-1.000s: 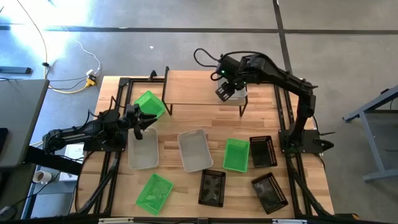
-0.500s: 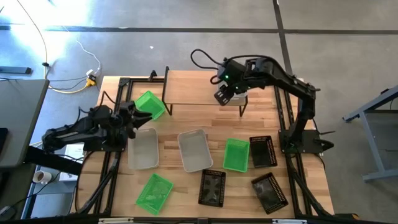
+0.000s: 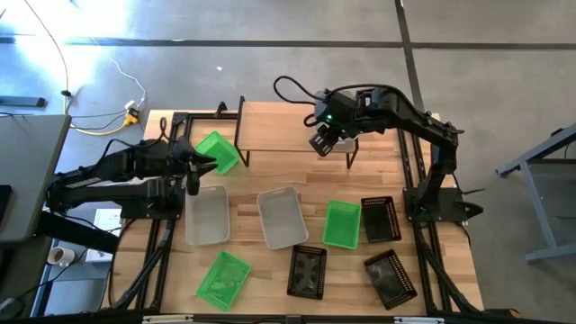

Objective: Stack baskets on shelf by color
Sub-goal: Put the top green bin on the shelf

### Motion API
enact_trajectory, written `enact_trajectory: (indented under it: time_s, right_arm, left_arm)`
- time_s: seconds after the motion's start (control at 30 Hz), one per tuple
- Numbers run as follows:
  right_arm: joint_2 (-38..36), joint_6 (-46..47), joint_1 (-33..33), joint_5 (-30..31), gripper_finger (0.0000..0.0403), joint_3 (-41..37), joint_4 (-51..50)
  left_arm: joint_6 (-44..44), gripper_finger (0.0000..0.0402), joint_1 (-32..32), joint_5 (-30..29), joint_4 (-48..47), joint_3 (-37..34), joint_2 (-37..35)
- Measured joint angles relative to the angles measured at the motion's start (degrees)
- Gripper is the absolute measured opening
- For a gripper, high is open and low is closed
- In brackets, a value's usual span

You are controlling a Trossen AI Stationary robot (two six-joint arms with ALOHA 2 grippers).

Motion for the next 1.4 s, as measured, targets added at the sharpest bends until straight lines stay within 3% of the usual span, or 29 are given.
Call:
enact_trajectory:
  time_s: [0.3, 0.5, 0.8, 0.97, 1.13, 1.3, 1.4]
  right_arm:
    - [-2.5, -1.6, -0.8, 1.6, 0.017, 0.0, 0.0]
    - [-5.6, -2.7, -0.9, 3.2, 0.017, 0.0, 0.0]
    - [-7.9, -8.8, -0.9, 4.8, 0.017, 0.0, 0.0]
    - [-8.2, -12.6, -0.9, 4.9, 0.017, 0.0, 0.1]
    - [-8.2, -16.6, -0.9, 4.9, 0.017, 0.0, 0.3]
    - [-8.2, -20.1, -0.9, 4.9, 0.017, 0.0, 0.8]
    - [-8.2, -22.3, -0.9, 4.9, 0.017, 0.0, 1.3]
  left_arm:
    - [5.1, 0.0101, 0.0, -1.9, -10.7, 9.4, 13.0]
    - [6.8, 0.0101, 0.0, -2.6, -15.8, 10.1, 17.9]
    - [1.8, 0.0101, 0.0, -7.0, -15.8, 10.1, 22.6]
    - [-9.2, 0.0101, 1.4, -11.3, -16.8, 10.1, 24.5]
    - [-21.2, 0.0101, 4.6, -12.0, -17.5, 10.1, 24.6]
    - [-41.2, 0.0101, 9.0, -12.5, -20.5, 10.1, 24.6]
    - [-46.0, 0.0101, 11.0, -12.3, -21.3, 10.1, 24.8]
